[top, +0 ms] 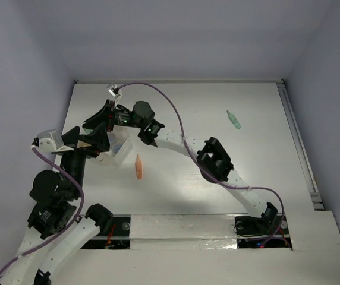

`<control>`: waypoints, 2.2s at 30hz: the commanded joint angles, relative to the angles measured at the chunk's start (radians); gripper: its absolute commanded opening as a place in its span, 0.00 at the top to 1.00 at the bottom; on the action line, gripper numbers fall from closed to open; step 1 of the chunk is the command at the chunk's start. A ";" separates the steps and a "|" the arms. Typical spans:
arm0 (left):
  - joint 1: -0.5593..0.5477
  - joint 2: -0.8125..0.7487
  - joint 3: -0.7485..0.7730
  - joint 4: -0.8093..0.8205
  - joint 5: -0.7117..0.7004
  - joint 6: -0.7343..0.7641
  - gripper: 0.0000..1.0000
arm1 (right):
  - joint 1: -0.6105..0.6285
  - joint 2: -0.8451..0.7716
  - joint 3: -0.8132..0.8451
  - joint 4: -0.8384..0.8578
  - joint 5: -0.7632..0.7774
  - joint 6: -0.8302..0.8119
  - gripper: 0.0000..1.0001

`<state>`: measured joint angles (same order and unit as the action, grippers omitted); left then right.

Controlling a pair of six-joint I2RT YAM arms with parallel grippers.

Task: Sort the stationery into containers
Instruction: Place the pen in the storage box.

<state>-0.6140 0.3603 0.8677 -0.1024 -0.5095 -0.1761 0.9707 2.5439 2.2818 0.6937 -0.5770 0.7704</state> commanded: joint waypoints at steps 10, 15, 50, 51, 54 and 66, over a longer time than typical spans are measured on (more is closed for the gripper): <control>0.013 -0.073 0.002 0.033 -0.072 0.035 0.01 | 0.010 0.104 0.205 -0.026 -0.030 -0.036 1.00; 0.013 -0.077 0.002 0.033 -0.066 0.033 0.01 | 0.019 0.136 0.243 -0.033 0.000 -0.062 1.00; 0.060 -0.075 -0.013 0.040 -0.018 0.024 0.01 | 0.049 0.168 0.180 -0.005 0.042 -0.181 1.00; 0.060 -0.075 -0.013 0.040 -0.014 0.026 0.01 | 0.049 0.168 0.179 -0.005 0.037 -0.183 1.00; 0.060 -0.069 -0.013 0.041 -0.011 0.027 0.01 | 0.049 0.162 0.173 -0.008 0.035 -0.198 1.00; 0.069 -0.064 -0.015 0.044 0.008 0.024 0.01 | 0.049 0.101 0.076 0.033 0.019 -0.214 0.66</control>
<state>-0.5484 0.2901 0.8566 -0.1017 -0.5205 -0.1581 1.0157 2.7125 2.3707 0.6430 -0.5476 0.5751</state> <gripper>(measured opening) 0.990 0.342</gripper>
